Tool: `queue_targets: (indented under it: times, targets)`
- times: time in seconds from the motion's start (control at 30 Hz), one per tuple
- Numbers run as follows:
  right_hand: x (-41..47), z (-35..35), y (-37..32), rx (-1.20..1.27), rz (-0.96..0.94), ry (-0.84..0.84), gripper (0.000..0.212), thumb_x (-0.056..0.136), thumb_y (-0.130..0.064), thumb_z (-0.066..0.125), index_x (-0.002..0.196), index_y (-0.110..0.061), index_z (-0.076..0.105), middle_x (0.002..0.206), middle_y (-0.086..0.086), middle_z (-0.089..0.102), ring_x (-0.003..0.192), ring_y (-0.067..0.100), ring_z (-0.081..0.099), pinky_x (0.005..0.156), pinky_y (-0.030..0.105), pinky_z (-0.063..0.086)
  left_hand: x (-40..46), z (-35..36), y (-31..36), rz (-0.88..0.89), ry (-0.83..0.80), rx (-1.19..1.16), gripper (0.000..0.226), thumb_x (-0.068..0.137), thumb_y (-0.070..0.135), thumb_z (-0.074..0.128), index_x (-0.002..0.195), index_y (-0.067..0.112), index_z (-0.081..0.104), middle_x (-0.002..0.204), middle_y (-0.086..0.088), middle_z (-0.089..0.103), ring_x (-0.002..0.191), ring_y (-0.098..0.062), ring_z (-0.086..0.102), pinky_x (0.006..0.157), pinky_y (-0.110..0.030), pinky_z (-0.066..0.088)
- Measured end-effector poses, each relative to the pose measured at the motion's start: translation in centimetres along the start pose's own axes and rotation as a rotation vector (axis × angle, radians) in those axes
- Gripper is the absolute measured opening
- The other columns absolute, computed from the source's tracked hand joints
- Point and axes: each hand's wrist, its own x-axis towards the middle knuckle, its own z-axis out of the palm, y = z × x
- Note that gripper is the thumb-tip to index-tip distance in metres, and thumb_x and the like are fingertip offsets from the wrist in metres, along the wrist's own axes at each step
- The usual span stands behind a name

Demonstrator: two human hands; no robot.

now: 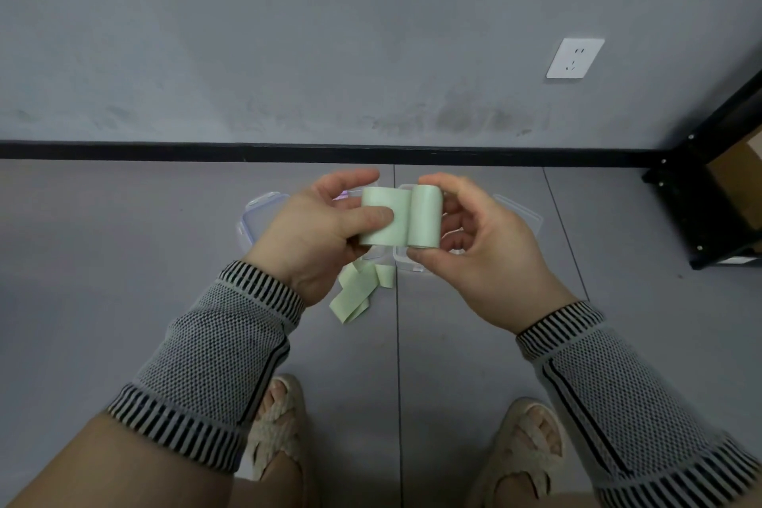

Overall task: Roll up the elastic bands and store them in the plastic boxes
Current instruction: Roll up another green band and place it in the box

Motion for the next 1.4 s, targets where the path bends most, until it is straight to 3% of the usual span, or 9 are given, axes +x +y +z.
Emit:
queue_targets:
  times: [0.33,0.53,0.63,0.77,0.9,1.0,1.13,1.23,1.4]
  targets:
    - [0.0,-0.5,0.2,-0.166,-0.068,-0.034,0.054,0.073,-0.011,0.078,0.120,-0.027,0.056,0.095,-0.013,0.059,0.088,0.008,0.060,0.082,0.027,0.055,0.1,-0.3,0.0,0.031,0.066,-0.051,0.030,0.082,-0.009,0.060,0.105,0.010,0.060,0.083,-0.008,0.068,0.064,-0.016,0.068,0.058,-0.026,0.057]
    - [0.1,0.1,0.3,-0.336,-0.120,0.051,0.049,0.072,-0.015,0.078,0.115,-0.025,0.058,0.093,-0.012,0.061,0.084,0.002,0.058,0.078,0.012,0.048,-0.1,0.7,-0.5,0.061,0.064,-0.019,0.030,0.083,-0.007,0.061,0.108,0.008,0.060,0.084,-0.007,0.069,0.069,-0.016,0.067,0.067,-0.028,0.057]
    - [0.2,0.7,0.4,-0.362,-0.111,0.080,0.048,0.069,-0.016,0.078,0.112,-0.024,0.059,0.094,-0.009,0.062,0.084,0.006,0.059,0.077,0.020,0.051,-0.4,1.3,-0.8,0.109,0.080,0.030,0.029,0.083,-0.006,0.061,0.109,0.007,0.060,0.086,-0.009,0.069,0.075,-0.021,0.067,0.075,-0.036,0.056]
    - [0.2,1.1,0.8,-0.413,-0.086,0.103,0.049,0.067,-0.020,0.076,0.112,-0.026,0.058,0.098,-0.008,0.058,0.085,0.009,0.056,0.077,0.035,0.052,-0.5,1.9,-1.6,0.199,0.124,0.132,0.022,0.081,-0.005,0.064,0.096,0.012,0.062,0.071,0.001,0.067,0.068,-0.017,0.067,0.067,-0.034,0.058]
    - [0.2,1.5,1.0,-0.465,-0.065,0.094,0.050,0.068,-0.020,0.073,0.114,-0.027,0.056,0.103,-0.005,0.056,0.087,0.013,0.056,0.077,0.038,0.051,-0.5,2.4,-2.3,0.244,0.164,0.265,0.034,0.074,0.006,0.076,0.100,0.020,0.059,0.090,-0.002,0.066,0.079,-0.023,0.068,0.072,-0.041,0.058]
    - [0.2,1.3,0.9,-0.445,-0.069,0.069,0.055,0.071,-0.023,0.073,0.121,-0.030,0.052,0.105,-0.007,0.053,0.087,0.009,0.054,0.078,0.036,0.051,-0.4,2.2,-2.1,0.211,0.166,0.237,0.036,0.075,0.006,0.075,0.104,0.018,0.058,0.095,-0.004,0.066,0.080,-0.023,0.069,0.073,-0.040,0.058]
    - [0.1,0.7,0.2,-0.346,-0.033,0.009,0.070,0.070,-0.034,0.079,0.131,-0.037,0.045,0.106,-0.014,0.053,0.078,0.002,0.053,0.071,0.019,0.048,-0.5,1.8,-1.3,0.105,0.070,0.064,0.031,0.080,0.002,0.069,0.107,0.011,0.057,0.094,-0.010,0.067,0.080,-0.026,0.069,0.068,-0.035,0.058]
    - [0.1,0.4,0.1,-0.247,-0.011,0.010,0.058,0.067,-0.028,0.082,0.117,-0.038,0.055,0.094,-0.012,0.063,0.073,0.006,0.061,0.069,0.023,0.053,-0.6,1.8,-1.2,0.062,0.025,0.009,0.026,0.084,0.000,0.064,0.109,0.002,0.058,0.090,-0.014,0.069,0.076,-0.024,0.069,0.066,-0.032,0.058]
    - [0.2,0.0,0.3,-0.121,0.072,-0.041,0.059,0.065,-0.023,0.085,0.114,-0.039,0.057,0.089,-0.007,0.067,0.070,0.008,0.066,0.072,0.033,0.057,0.0,1.3,-1.1,0.017,0.078,0.010,0.023,0.089,0.004,0.059,0.112,0.002,0.060,0.088,-0.011,0.069,0.065,-0.011,0.068,0.051,-0.020,0.052]
